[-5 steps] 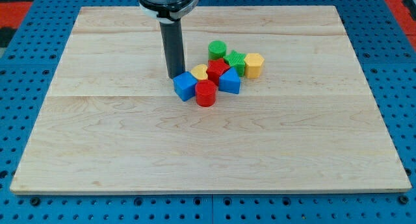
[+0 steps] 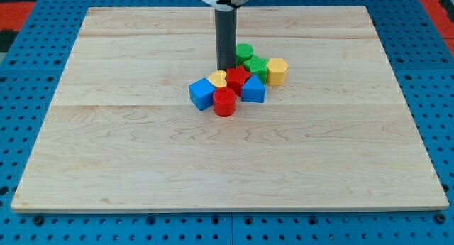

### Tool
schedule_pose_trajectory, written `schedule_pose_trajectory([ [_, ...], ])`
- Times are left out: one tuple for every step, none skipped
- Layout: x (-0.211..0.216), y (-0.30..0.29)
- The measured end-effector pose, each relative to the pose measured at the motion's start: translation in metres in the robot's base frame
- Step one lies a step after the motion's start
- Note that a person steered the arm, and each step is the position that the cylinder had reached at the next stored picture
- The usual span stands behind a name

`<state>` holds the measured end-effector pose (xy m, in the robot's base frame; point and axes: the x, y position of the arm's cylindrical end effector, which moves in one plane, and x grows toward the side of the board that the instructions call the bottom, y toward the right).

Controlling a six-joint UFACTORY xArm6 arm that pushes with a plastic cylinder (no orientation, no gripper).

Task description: Push the yellow heart towards the bottom center

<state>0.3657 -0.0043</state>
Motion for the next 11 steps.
schedule_pose_trajectory([
  [0.013, 0.0],
  [0.023, -0.002],
  [0.034, -0.009],
  [0.043, -0.019],
  [0.053, -0.031],
  [0.066, -0.038],
  [0.08, -0.042],
  [0.095, -0.05],
  [0.11, -0.06],
  [0.126, -0.069],
  [0.136, -0.078],
])
